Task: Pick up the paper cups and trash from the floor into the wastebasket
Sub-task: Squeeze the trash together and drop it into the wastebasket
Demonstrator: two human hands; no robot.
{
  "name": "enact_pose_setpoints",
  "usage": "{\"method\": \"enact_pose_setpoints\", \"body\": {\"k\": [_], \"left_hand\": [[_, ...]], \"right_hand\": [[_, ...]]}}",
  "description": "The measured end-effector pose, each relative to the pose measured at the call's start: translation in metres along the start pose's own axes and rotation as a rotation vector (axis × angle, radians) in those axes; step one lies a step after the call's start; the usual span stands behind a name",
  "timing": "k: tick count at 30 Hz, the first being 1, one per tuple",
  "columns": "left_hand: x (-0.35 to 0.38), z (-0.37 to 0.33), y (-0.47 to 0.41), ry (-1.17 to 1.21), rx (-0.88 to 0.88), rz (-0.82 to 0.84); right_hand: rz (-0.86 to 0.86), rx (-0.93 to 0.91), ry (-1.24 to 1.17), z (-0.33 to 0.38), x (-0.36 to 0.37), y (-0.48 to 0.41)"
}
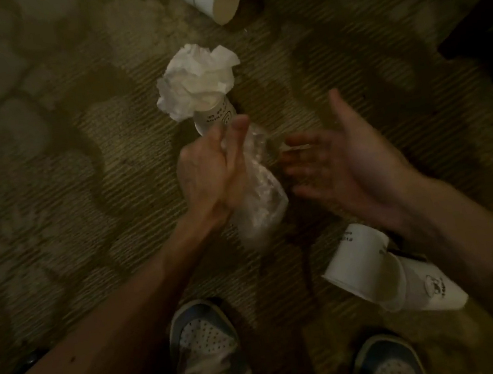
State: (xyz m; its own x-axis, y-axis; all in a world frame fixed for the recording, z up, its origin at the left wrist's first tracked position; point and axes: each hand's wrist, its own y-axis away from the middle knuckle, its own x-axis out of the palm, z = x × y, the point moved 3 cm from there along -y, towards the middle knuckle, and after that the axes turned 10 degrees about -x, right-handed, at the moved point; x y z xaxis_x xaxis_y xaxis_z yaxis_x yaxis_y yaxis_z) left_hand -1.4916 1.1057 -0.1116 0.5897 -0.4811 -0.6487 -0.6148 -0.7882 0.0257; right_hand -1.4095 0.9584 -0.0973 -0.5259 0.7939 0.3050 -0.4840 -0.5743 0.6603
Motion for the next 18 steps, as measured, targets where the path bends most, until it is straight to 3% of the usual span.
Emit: {"method": "enact_pose_setpoints", "body": {"k": [2,6,10,13,18], "left_hand": [[-0.008,-0.004,-0.002,-0.03,-0.023,-0.043],[-0.007,-0.029,0.007,0.086,-0.015,-0.051],[0.004,-0.045,0.024,0.315,-0.092,0.148],[0.008,-0.048,0.034,0.316,-0.087,0.302],[0.008,-0.053,0.039,0.247,-0.021,0.281]], "right_hand": [[-0.058,0.045,0.001,-0.01,0.004,0.015],[0.103,0.13,-0.213,-0.028,0.037,0.03],[0.03,0.034,-0.429,-0.009,0.046,0.02],[-0.037,-0.066,-0.397,0.004,0.041,0.013],[-0.073,-0.077,-0.266,0.006,0.05,0.012]]}}
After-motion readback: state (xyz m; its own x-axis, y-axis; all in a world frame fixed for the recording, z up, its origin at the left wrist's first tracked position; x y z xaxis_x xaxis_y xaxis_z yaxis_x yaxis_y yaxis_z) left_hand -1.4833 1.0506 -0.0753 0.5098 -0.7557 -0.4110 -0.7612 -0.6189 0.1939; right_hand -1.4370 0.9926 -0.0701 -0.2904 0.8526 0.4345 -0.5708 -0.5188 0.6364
